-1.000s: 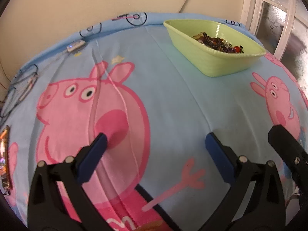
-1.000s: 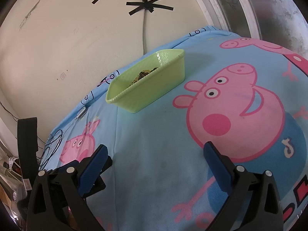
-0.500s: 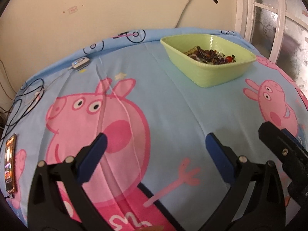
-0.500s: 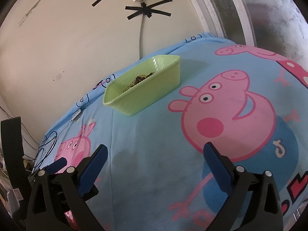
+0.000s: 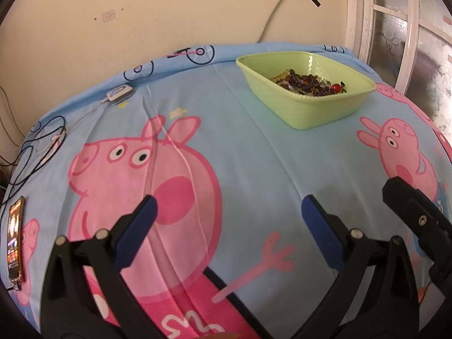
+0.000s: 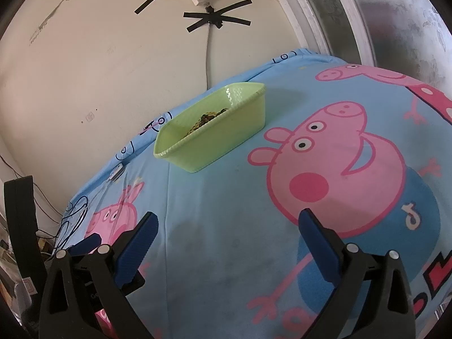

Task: Organize jewelry

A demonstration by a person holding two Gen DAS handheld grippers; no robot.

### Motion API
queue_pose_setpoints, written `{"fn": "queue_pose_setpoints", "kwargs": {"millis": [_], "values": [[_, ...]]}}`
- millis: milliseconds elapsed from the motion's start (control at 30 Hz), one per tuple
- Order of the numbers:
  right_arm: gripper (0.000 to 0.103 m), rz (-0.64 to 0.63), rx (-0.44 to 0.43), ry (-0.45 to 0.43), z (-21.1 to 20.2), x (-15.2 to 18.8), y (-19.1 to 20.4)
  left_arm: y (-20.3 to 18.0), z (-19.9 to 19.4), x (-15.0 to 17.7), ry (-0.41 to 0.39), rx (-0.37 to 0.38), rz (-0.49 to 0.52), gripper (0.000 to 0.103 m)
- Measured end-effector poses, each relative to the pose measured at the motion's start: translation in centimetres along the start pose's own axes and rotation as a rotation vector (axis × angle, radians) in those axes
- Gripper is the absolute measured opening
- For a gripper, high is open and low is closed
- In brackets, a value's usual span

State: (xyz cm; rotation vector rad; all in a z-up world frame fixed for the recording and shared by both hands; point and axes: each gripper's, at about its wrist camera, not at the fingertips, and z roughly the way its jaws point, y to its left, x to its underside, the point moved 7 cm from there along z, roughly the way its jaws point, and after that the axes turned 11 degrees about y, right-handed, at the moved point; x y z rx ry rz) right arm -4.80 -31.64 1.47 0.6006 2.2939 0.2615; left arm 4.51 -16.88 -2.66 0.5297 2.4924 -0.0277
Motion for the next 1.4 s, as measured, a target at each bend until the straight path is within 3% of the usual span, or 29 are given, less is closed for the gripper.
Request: {"fn": "queue_pose_setpoints", "kwargs": {"millis": [1400], "values": [[0.078, 0.013, -0.009, 0.000, -0.04, 0.13, -0.04, -0.15, 0.34, -0.04, 0.012, -0.018, 0.027, 0.098]]}}
